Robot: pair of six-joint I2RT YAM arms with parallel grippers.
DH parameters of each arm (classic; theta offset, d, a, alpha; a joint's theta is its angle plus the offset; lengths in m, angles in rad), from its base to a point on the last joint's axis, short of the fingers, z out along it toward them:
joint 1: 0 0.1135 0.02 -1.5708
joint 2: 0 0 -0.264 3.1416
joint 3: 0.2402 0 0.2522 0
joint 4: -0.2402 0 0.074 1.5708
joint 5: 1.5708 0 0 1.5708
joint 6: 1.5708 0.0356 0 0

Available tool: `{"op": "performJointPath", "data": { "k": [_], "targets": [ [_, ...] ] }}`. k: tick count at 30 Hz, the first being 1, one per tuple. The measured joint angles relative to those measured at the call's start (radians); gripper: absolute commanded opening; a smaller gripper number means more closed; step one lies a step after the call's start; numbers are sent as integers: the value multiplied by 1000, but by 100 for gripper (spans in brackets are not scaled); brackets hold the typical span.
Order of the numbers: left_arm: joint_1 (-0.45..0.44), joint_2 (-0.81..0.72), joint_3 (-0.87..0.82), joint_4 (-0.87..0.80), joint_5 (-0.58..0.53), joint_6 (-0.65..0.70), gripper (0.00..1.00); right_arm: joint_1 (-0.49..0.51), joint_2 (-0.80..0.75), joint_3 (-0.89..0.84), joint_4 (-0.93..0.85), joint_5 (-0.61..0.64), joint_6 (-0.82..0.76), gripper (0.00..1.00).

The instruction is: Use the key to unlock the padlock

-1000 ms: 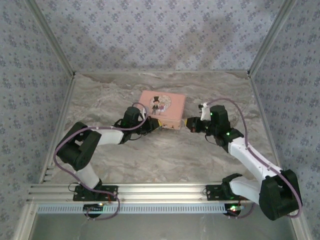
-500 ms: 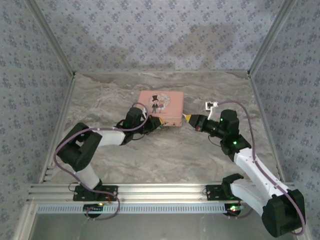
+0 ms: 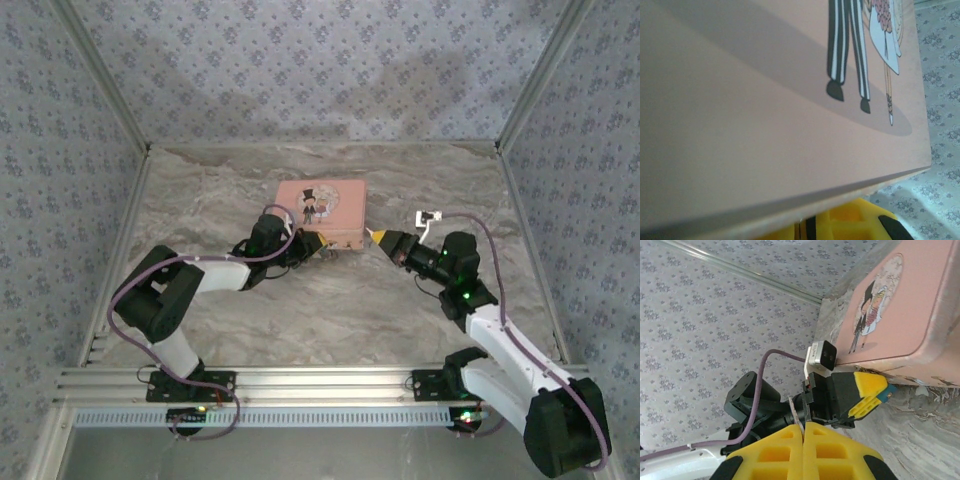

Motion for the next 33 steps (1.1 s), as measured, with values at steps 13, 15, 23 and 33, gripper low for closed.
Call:
{"op": "performJointPath", "data": {
  "k": [13, 15, 23, 33],
  "targets": [
    [0, -1, 0, 0, 4, 0, 7, 45, 42, -109, 82, 77, 164, 0],
    [0, -3, 0, -1, 6, 0, 7, 59, 64, -109, 83, 86, 167, 0],
    [5, -23, 0, -17, 18, 1, 7, 141, 242, -99, 153, 105, 171, 0],
    [14, -29, 0, -17, 37, 0, 7, 211, 457, -74, 345, 122, 189, 0]
  ]
}}
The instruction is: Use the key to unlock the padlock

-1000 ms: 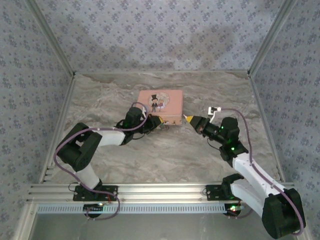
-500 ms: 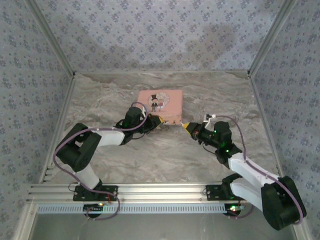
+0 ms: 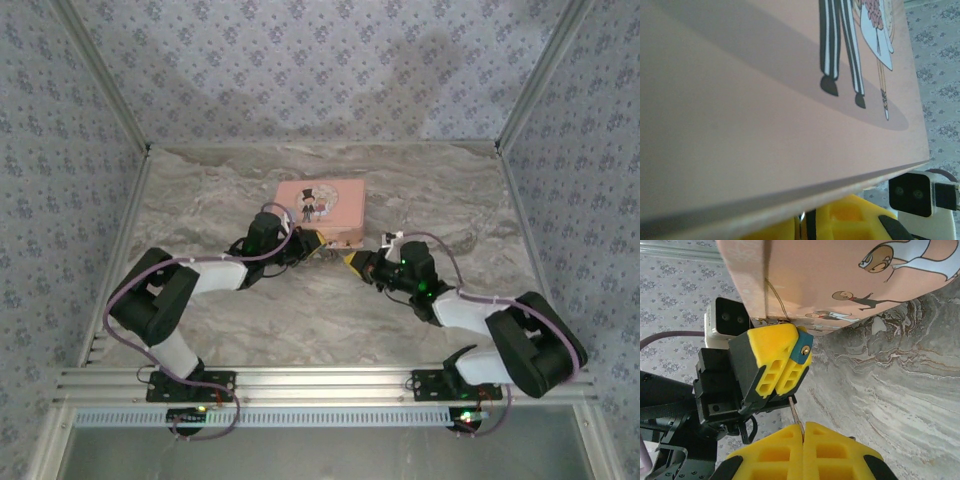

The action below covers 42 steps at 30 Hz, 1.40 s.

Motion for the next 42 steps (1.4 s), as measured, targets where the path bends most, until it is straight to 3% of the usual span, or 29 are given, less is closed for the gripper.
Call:
{"op": "performJointPath", "data": {
  "k": [17, 42],
  "targets": [
    [35, 0, 0, 26, 98, -34, 6, -5, 245, 112, 174, -91, -37, 0],
    [46, 0, -10, 64, 127, -61, 6, -3, 312, 121, 254, -90, -45, 0]
  ]
}}
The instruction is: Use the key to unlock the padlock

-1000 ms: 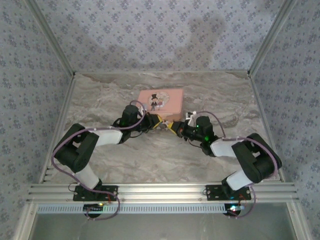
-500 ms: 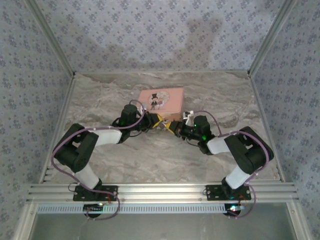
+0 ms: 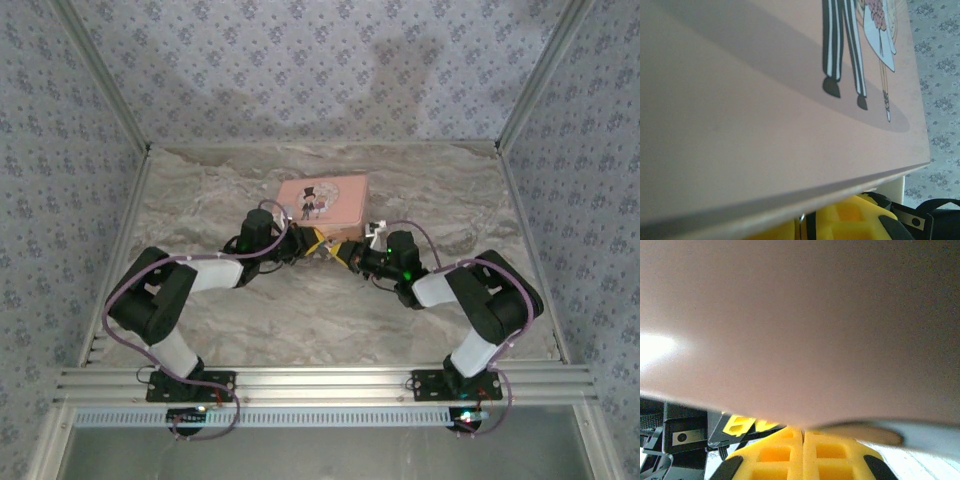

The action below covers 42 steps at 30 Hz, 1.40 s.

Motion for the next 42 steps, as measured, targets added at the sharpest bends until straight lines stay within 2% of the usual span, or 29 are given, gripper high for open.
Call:
{"op": "performJointPath", "data": {
  "k": [37, 42],
  "targets": [
    [13, 0, -29, 68, -10, -45, 6, 21, 25, 32, 22, 4, 1, 0],
    [16, 0, -31, 75, -17, -52, 5, 29, 23, 50, -19, 11, -39, 0]
  ]
}}
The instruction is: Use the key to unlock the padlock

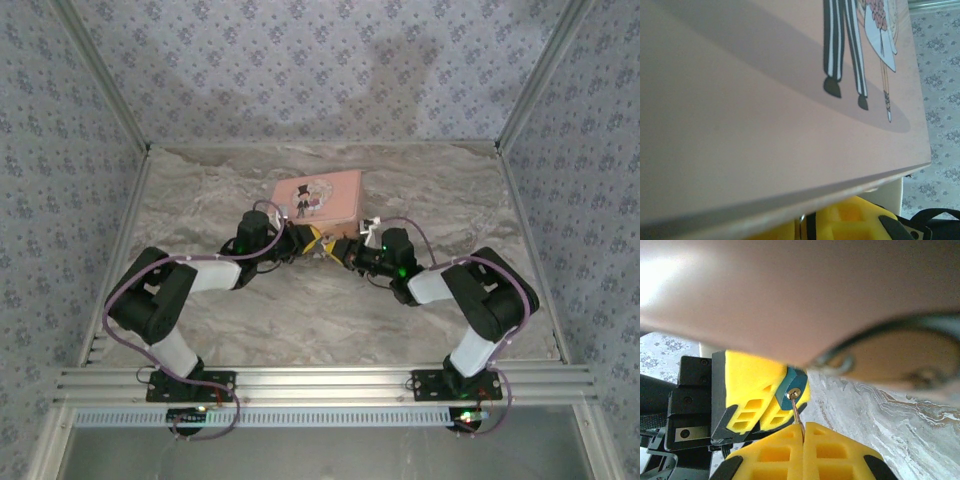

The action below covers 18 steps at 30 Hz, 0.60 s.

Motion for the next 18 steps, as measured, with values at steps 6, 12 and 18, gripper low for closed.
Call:
{"op": "performJointPath", "data": {
  "k": [6, 12, 18],
  "targets": [
    [1, 0, -4, 5, 9, 0, 5, 6, -31, 2, -54, 16, -61, 0],
    [2, 0, -4, 13, 9, -7, 5, 3, -23, 1, -33, 15, -47, 0],
    [2, 0, -4, 18, 10, -8, 5, -8, -22, -6, -17, 11, -44, 0]
  ]
}}
